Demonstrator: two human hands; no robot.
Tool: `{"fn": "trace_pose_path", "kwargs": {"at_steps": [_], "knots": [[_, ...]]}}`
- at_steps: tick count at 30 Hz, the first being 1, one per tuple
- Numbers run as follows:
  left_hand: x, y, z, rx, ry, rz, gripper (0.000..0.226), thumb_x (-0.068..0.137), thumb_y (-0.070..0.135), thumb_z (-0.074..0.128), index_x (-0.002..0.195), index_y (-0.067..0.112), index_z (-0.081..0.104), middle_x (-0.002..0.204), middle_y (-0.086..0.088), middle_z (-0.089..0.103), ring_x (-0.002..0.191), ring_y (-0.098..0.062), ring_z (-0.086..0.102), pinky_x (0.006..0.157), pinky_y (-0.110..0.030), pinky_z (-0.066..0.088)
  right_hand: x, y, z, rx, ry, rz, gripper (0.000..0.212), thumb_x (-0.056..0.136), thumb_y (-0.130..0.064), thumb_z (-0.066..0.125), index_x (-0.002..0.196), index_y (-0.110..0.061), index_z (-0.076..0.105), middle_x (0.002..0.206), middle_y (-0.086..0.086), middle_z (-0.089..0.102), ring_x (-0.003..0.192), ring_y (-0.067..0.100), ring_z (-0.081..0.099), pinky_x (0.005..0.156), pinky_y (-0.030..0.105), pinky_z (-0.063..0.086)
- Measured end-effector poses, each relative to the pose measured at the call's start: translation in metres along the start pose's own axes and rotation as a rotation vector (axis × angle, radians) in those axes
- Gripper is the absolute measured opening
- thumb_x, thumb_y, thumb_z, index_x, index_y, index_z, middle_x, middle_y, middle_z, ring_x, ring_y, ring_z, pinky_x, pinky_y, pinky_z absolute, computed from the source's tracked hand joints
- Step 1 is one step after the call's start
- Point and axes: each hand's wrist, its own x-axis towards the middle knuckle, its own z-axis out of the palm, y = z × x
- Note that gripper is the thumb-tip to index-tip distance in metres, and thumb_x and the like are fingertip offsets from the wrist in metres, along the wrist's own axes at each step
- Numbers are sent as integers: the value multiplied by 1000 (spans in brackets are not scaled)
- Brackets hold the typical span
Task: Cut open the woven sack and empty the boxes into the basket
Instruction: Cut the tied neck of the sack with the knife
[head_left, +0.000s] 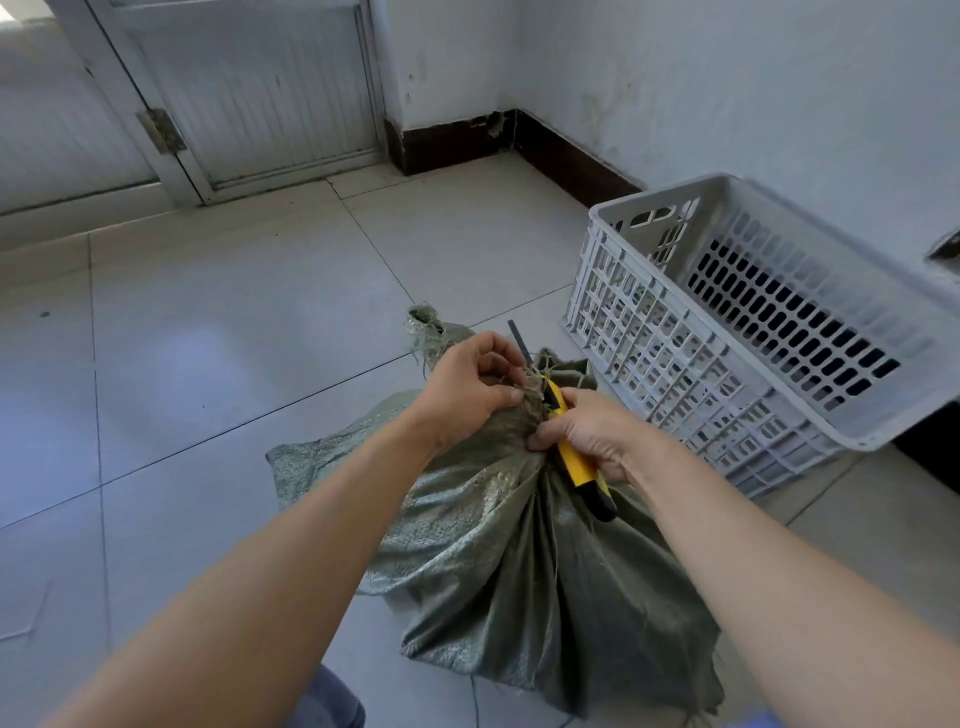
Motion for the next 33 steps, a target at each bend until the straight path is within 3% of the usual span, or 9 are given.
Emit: {"fn": "trace_pose_path", "kwargs": {"at_steps": [3, 6, 9, 17, 22, 24, 27, 30, 33], "knots": [[-3, 1, -2, 172, -23, 47, 34, 77, -10, 60, 79, 24, 57, 82, -1, 59, 78, -15, 58, 70, -29, 51, 4, 4, 3, -16, 65, 11, 30, 68, 21, 56, 88, -1, 59, 81, 24, 57, 76, 38, 58, 71, 48, 52], [-6, 3, -4, 694, -99, 123, 14, 83, 17, 63, 91, 28, 66, 94, 2, 50, 97, -18, 47, 88, -34, 40, 7, 5, 3, -51, 90, 0, 34, 66, 20, 56, 91, -2, 56, 80, 20, 51, 73, 32, 51, 66, 41, 44], [-9, 0, -4, 951, -213, 26, 50, 81, 45, 63, 126, 28, 55, 104, 0, 47, 100, -22, 52, 86, -36, 44, 9, 3, 0, -35, 88, -17, 34, 68, 24, 53, 91, -2, 53, 72, 14, 48, 63, 27, 48, 57, 32, 42], [0, -15, -8, 875, -56, -202, 59, 85, 60, 47, 137, 32, 42, 137, -8, 46, 126, -30, 40, 104, -40, 34, 9, -5, -10, 70, -8, -1, 30, 78, 15, 48, 98, -6, 55, 66, 8, 53, 55, 16, 58, 41, 20, 33], [-4, -21, -7, 712, -333, -308, 90, 80, 36, 66, 150, 28, 11, 156, -12, 16, 138, -29, 30, 109, -33, 28, 9, -13, -17, -85, 42, 72, 3, 85, -7, 60, 86, -8, 58, 81, 7, 60, 64, 24, 66, 31, 15, 32], [-7, -23, 1, 745, -383, -266, 102, 77, 29, 67, 150, 31, -4, 160, -5, 6, 142, -26, 25, 110, -31, 26, 13, -16, -22, -236, 156, 60, 22, 84, -18, 67, 100, -4, 62, 97, 13, 62, 76, 26, 65, 36, 20, 43], [-12, -19, 17, 715, -371, -69, 99, 76, 16, 65, 149, 36, 0, 156, 5, 22, 131, -24, 42, 94, -24, 37, 18, -19, -27, -176, 258, 45, 50, 75, -42, 75, 104, -3, 64, 105, 15, 66, 90, 29, 67, 69, 41, 60], [-14, -14, 29, 505, -335, -10, 82, 79, 4, 57, 146, 35, 21, 136, -1, 52, 106, -24, 58, 80, -23, 41, 23, -10, -23, -41, 227, 155, 68, 64, -61, 76, 104, -8, 63, 103, 12, 66, 97, 31, 65, 63, 35, 52], [-16, -19, 31, 294, -329, -3, 54, 77, -9, 50, 121, 21, 55, 82, 9, 68, 54, -9, 51, 55, -27, 45, 43, 19, -21, 104, 242, 259, 53, 58, -40, 84, 96, -7, 64, 103, 15, 63, 94, 29, 61, 76, 37, 55]]}}
